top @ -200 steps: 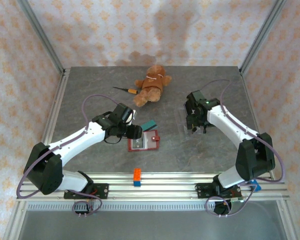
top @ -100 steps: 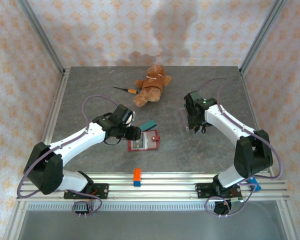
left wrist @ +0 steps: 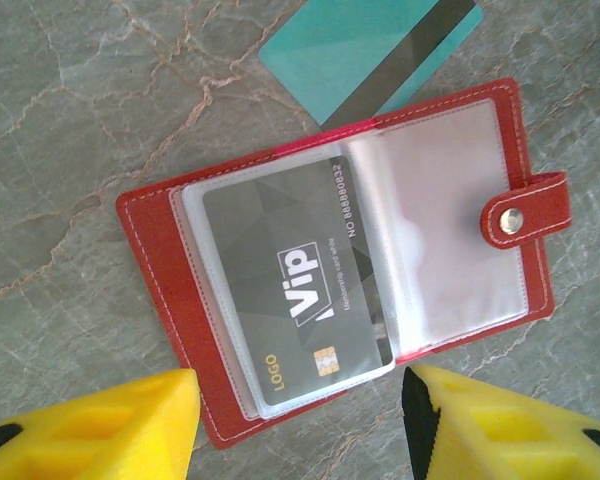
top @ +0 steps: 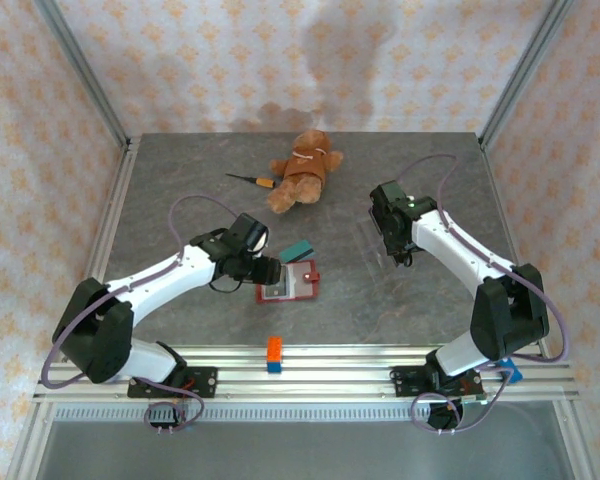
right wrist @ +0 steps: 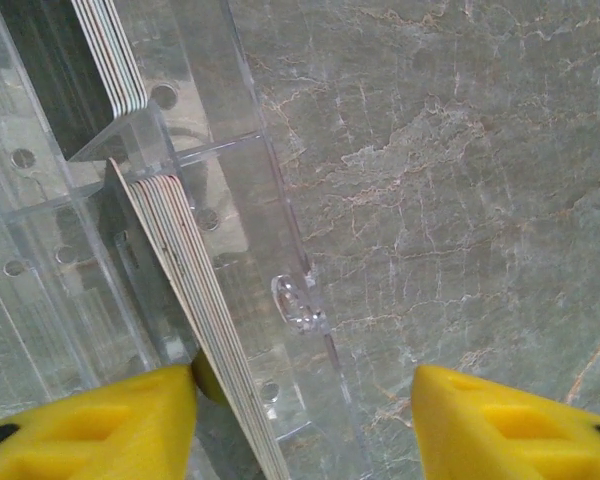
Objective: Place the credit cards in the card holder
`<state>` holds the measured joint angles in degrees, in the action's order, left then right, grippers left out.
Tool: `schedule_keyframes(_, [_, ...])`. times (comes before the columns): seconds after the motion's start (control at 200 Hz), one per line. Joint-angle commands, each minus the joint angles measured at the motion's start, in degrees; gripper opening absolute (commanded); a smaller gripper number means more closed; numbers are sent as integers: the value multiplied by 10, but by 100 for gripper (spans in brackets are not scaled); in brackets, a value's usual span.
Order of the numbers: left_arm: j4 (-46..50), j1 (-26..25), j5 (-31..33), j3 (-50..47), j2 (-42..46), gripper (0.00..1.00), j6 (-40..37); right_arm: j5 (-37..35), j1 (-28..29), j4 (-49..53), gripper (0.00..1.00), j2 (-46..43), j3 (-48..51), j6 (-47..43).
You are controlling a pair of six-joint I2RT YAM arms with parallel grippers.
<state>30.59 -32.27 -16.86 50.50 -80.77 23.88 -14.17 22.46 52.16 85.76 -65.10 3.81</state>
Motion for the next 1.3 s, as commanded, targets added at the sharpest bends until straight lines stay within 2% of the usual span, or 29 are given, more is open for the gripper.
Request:
schedule_keyframes(0.0, [-12,-2,19,-6,-2,57,-3,-16,0,-3,52,-15,-3,2])
schedule_keyframes(0.32, [-14,-3,25,-2,-6,57,-2,-14,0,-2,30,-26,0,1])
schedule_keyframes(0.426, [-1,-3,26,7,-11,57,-4,-10,0,-6,28,-28,2,0])
schedule_keyframes(0.636, [-2,-3,23,7,-9,57,-2,22,0,-13,21,-41,6,-2])
schedule_keyframes(0.821, [-1,-3,21,4,2,57,-3,94,0,-30,8,-74,13,-8])
schedule_keyframes(0.941, [23,-3,25,17,6,57,-7,124,0,-35,6,-97,18,-9])
schedule_keyframes(1.077, [7,-2,10,13,24,57,0,142,0,-28,0,-112,9,-9])
schedule_keyframes(1.292, [22,-3,-19,52,46,57,9,203,0,-27,0,-142,-20,-10])
